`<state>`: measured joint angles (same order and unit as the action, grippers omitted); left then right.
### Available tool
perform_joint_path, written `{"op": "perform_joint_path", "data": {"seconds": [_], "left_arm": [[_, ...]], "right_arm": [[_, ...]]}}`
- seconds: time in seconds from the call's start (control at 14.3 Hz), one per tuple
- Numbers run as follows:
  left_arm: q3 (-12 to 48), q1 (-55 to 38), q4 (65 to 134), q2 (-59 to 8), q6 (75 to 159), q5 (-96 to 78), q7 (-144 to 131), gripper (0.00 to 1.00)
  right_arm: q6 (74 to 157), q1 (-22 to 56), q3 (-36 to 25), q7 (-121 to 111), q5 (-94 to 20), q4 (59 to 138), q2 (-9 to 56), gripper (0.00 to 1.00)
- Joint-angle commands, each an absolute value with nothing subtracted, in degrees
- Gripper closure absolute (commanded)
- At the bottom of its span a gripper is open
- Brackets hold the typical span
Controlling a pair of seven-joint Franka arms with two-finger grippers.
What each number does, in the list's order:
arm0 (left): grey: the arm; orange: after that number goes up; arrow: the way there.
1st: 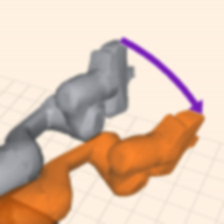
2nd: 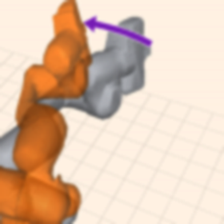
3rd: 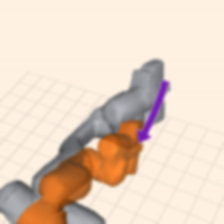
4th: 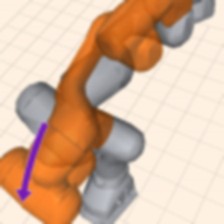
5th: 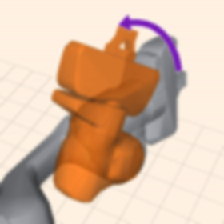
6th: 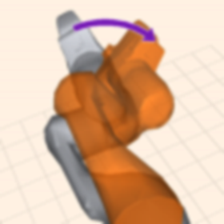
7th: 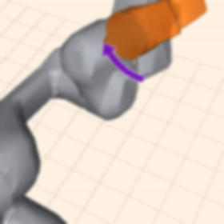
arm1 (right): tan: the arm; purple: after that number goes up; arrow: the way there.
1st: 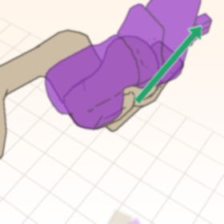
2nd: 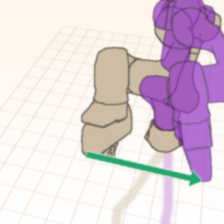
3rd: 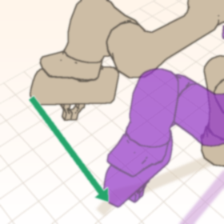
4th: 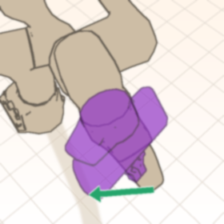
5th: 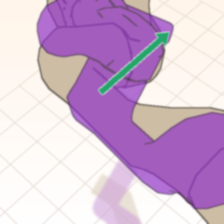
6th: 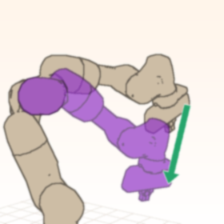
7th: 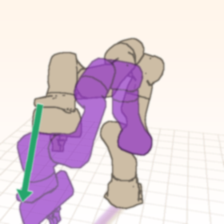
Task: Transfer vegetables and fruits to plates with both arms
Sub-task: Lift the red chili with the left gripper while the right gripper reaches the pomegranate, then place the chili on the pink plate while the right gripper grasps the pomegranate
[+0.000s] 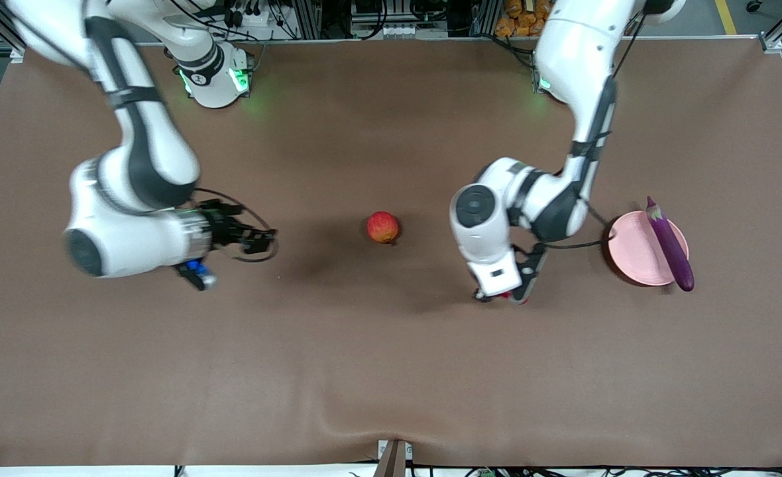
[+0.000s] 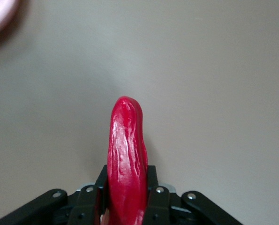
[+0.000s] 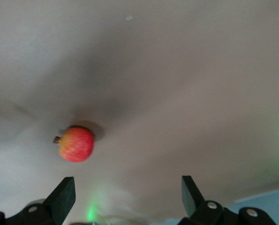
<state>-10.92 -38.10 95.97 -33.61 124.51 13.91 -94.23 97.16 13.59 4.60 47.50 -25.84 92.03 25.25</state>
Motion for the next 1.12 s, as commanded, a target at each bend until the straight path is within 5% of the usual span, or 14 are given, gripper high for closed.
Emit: {"op": "perform_joint_path", "data": {"seconds": [0.0, 0.35, 0.7, 1.05], "left_arm": [[-10.5, -33.3, 107.3, -25.1, 120.8, 13.0, -83.7, 1.00], [-10.1, -20.8, 108.5, -21.6, 108.8, 12.9, -62.2, 1.00], [-10.5, -16.7, 109.5, -27.4, 109.1, 17.6, -48.8, 1.00], [-10.5, -15.3, 107.6, -30.0, 111.2, 21.8, -48.8, 1.00]], "right_arm": [[103.2, 19.2, 4.0, 49.6, -27.0, 92.8, 25.3, 0.00], [116.2, 28.0, 4.0, 49.9, -26.1, 92.9, 28.9, 0.00], [127.2, 35.0, 3.8, 49.8, -25.7, 93.0, 34.0, 0.00], [129.9, 38.3, 3.8, 51.0, -16.2, 97.1, 35.3, 0.00]]}}
